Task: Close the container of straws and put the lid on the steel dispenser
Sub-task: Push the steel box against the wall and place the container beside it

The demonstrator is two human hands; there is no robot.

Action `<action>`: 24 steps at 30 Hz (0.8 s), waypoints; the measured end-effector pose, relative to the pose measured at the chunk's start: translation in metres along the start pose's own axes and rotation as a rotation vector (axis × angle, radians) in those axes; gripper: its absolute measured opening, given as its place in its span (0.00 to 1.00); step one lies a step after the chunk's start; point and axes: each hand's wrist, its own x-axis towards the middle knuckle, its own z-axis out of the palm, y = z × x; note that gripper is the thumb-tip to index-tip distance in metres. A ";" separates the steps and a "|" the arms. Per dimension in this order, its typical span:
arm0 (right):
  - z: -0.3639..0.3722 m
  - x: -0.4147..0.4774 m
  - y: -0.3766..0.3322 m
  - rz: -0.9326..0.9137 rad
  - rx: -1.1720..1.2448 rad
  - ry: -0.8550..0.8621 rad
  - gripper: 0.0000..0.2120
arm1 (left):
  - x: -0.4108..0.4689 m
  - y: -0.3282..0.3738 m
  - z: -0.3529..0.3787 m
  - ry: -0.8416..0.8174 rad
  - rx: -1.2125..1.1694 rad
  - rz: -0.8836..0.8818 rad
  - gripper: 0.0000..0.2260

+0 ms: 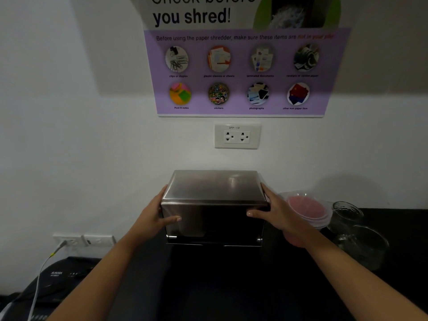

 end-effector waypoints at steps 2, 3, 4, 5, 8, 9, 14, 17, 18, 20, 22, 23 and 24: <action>0.001 0.001 0.000 -0.003 -0.011 0.001 0.41 | 0.003 0.000 -0.001 -0.002 0.006 0.002 0.40; 0.002 0.002 -0.001 -0.004 -0.013 0.000 0.41 | 0.004 0.000 -0.002 -0.002 0.011 0.002 0.40; 0.002 0.002 -0.001 -0.005 -0.010 0.000 0.40 | 0.005 0.000 -0.003 -0.001 0.015 -0.001 0.40; 0.003 0.003 -0.001 -0.005 -0.004 0.002 0.40 | 0.006 0.000 -0.003 0.000 0.015 -0.006 0.40; 0.002 0.005 -0.001 0.000 -0.004 0.007 0.41 | 0.008 -0.001 -0.003 -0.006 -0.003 -0.021 0.41; 0.001 0.005 -0.001 -0.002 -0.007 0.005 0.41 | 0.008 -0.002 -0.003 -0.008 -0.009 -0.026 0.41; 0.000 0.007 0.000 0.015 -0.017 -0.029 0.41 | 0.009 -0.002 -0.001 0.013 0.016 -0.038 0.42; -0.001 0.007 -0.001 0.019 -0.005 -0.032 0.41 | 0.009 0.001 -0.001 0.011 0.041 -0.049 0.42; -0.002 0.007 -0.001 0.018 -0.005 -0.031 0.41 | 0.009 0.003 -0.002 0.007 0.045 -0.051 0.42; -0.002 0.006 -0.003 0.018 -0.014 -0.036 0.41 | 0.008 0.006 -0.002 0.010 0.079 -0.037 0.41; -0.001 0.005 -0.004 0.022 -0.034 -0.026 0.41 | 0.006 0.010 0.000 0.032 0.119 -0.028 0.40; -0.001 0.004 -0.005 0.018 -0.041 -0.011 0.41 | 0.004 0.011 0.001 0.047 0.126 -0.037 0.39; 0.000 0.003 -0.005 0.012 -0.049 0.008 0.40 | 0.001 0.013 0.003 0.063 0.120 -0.058 0.39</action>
